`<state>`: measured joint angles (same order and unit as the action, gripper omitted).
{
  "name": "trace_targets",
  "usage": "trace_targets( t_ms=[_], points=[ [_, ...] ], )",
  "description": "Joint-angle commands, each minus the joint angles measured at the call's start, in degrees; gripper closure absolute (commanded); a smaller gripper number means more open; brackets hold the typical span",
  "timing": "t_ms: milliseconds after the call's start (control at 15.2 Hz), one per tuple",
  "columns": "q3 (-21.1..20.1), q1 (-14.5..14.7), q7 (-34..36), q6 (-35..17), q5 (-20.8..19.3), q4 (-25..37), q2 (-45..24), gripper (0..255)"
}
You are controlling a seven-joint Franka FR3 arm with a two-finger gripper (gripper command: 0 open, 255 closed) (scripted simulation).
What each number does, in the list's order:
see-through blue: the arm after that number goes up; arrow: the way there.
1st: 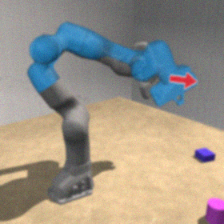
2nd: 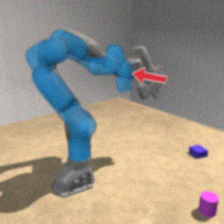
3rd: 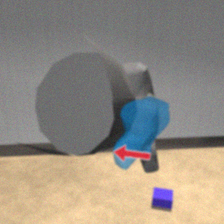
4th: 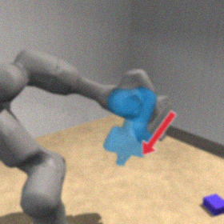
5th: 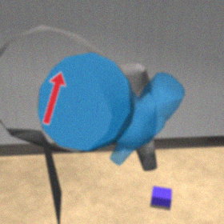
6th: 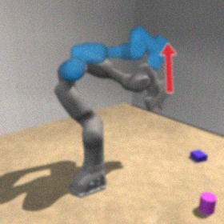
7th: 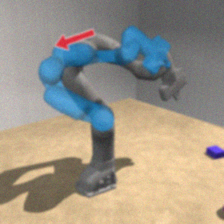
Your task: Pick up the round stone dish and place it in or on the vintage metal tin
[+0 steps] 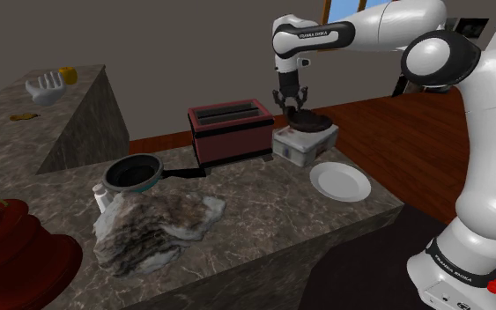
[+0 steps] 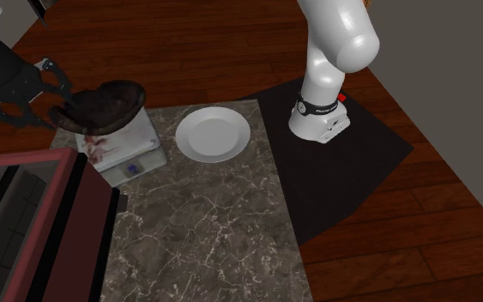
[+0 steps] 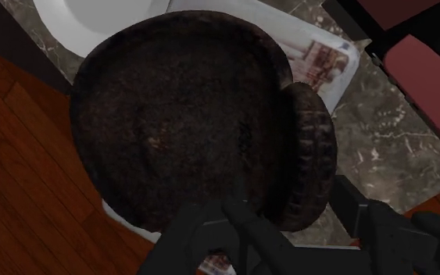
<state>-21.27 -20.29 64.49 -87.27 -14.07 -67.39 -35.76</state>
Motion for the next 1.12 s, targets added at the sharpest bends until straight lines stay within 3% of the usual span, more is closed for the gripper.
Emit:
trace_targets(
  t_ms=[0,264,528,1056],
  points=[
    [0.03,-0.01,0.00,0.02,-0.02,-0.03,-0.08,0],
    [0.03,-0.02,0.01,0.01,-0.01,-0.07,-0.04,0],
    [0.57,3.24,-0.90,10.51,-1.09,15.74,-5.09,0],
    [0.60,3.25,-0.91,10.51,-1.08,15.76,-5.10,0]
  ],
)
